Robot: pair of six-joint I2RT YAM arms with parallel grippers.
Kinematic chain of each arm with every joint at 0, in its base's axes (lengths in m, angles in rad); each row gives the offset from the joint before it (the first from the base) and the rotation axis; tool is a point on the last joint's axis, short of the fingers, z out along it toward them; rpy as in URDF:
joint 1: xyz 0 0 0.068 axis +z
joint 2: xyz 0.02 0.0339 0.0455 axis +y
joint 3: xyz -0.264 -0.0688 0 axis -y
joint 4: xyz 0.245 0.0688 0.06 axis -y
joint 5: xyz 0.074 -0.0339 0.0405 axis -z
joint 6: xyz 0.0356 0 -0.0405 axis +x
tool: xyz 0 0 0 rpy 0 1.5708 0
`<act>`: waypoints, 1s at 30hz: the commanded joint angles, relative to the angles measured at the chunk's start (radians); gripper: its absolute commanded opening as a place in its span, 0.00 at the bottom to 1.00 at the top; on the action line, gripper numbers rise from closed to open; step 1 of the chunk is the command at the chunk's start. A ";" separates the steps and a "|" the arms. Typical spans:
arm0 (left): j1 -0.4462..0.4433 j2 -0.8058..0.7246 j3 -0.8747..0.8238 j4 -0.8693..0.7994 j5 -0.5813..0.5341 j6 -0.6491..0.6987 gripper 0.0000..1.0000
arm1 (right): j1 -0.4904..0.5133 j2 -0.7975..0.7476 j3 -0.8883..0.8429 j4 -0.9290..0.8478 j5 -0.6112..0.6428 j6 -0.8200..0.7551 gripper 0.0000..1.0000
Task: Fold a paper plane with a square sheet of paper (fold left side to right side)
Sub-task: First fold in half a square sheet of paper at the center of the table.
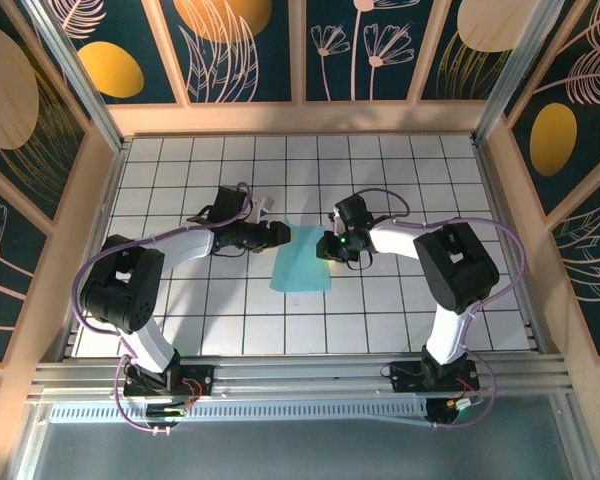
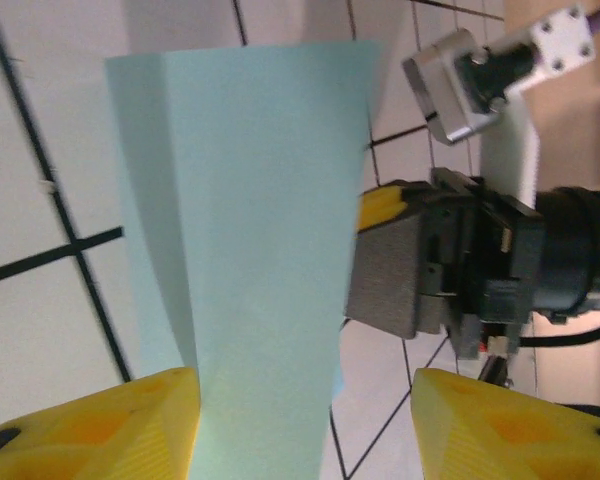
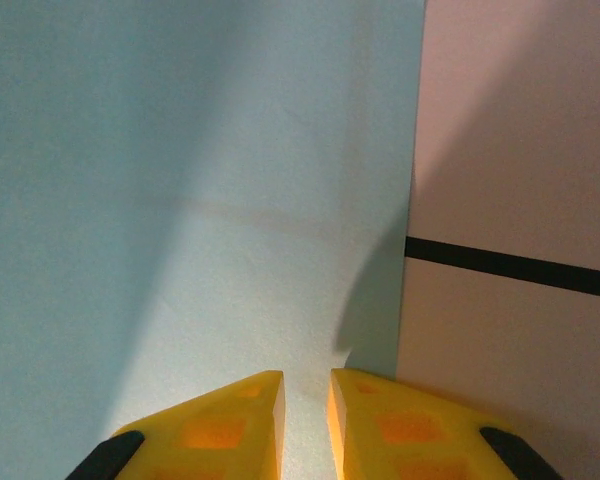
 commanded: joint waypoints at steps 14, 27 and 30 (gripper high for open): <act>-0.074 0.152 0.112 0.105 0.018 -0.092 0.62 | 0.005 -0.042 -0.083 0.076 -0.015 0.045 0.23; -0.083 0.187 0.105 0.106 -0.052 -0.101 0.10 | 0.001 -0.108 -0.107 0.141 -0.021 0.079 0.18; -0.083 0.189 0.103 0.103 -0.061 -0.100 0.04 | -0.009 -0.134 -0.112 0.134 -0.009 0.078 0.19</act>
